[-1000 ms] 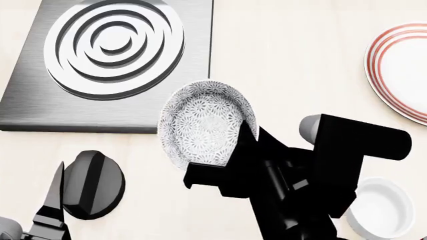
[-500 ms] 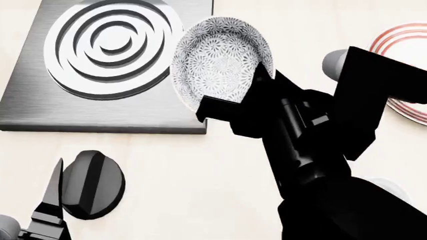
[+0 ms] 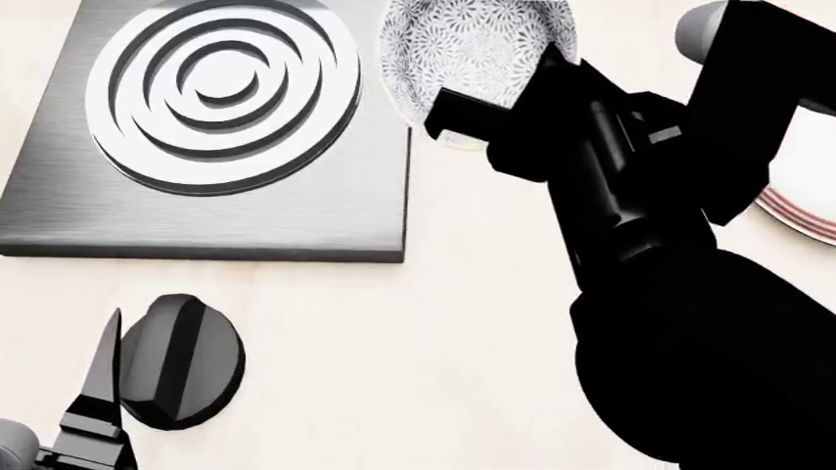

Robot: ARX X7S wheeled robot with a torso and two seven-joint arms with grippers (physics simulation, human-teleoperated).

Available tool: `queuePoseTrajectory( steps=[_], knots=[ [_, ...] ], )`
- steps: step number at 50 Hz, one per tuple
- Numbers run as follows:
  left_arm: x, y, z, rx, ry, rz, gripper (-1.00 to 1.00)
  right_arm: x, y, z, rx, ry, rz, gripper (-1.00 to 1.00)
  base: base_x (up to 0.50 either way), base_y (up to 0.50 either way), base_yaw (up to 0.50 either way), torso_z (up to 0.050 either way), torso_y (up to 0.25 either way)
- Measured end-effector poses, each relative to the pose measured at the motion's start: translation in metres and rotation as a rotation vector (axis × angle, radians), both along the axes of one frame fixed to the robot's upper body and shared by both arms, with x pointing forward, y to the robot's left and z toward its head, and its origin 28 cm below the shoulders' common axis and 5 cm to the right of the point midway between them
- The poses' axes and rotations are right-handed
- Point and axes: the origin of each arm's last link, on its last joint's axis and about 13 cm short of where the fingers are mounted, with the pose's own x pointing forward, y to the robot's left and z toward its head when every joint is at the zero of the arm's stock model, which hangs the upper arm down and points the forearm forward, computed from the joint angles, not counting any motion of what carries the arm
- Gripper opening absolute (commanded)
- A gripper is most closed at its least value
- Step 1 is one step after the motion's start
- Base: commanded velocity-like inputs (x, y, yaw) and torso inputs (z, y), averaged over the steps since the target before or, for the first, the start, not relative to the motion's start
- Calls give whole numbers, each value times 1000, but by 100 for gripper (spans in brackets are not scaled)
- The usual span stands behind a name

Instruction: Pick the akita bowl next to the ramekin and place it on the plate.

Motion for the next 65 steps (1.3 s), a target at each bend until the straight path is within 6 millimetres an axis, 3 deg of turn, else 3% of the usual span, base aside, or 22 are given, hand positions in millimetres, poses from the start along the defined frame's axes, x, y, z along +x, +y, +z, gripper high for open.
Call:
queuePoseTrajectory(
  steps=[46,65],
  knots=[
    [2,2,-2,4,13,5,100,98,-51,22,-45,46,-208,-100,0,0,0,0,0],
    [2,3,-2,3,13,9,100,116,-80,26,-4,68,-292,-100,0,0,0,0,1]
  ],
)
